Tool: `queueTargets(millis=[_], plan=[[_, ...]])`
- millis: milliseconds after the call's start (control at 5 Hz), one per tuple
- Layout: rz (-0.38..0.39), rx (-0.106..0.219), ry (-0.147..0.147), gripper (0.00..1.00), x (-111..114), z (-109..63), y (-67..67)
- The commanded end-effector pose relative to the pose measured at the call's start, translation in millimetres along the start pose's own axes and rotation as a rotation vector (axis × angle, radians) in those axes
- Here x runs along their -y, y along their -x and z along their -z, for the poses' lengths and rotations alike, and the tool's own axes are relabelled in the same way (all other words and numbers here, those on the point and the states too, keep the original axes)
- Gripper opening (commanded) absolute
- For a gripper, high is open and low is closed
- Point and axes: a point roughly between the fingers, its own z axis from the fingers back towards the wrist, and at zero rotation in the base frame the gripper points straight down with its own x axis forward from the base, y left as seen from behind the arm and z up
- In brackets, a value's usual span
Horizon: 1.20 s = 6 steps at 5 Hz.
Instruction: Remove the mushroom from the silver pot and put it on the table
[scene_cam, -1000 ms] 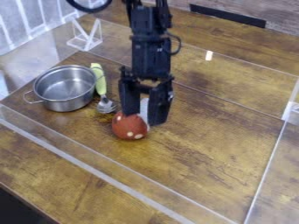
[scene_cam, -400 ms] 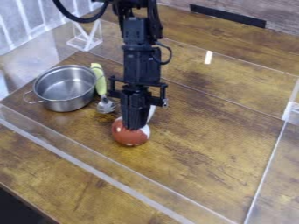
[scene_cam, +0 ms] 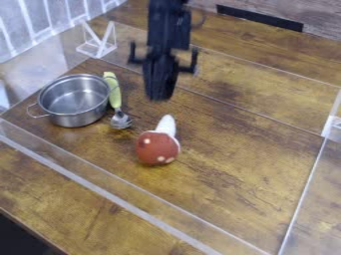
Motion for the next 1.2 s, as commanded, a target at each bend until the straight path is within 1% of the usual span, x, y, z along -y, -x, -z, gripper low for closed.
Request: queueTargets(millis=[0, 200, 400, 600, 800, 1000], plan=[[0.026, 0.100, -0.026, 1.00, 5, -16.4, 10.6], [0.043, 0.091, -0.025, 1.00, -2, -0.5, 11.2], [0.084, 0.085, -0.031, 1.00, -3, 8.1, 4.6], [0.134, 0.071, -0.039, 1.00, -5, 18.6, -0.6], [0.194, 0.054, -0.049, 1.00, -11, 22.7, 9.2], [0.243, 0.044, -0.056, 0.00, -16, 23.7, 18.7]])
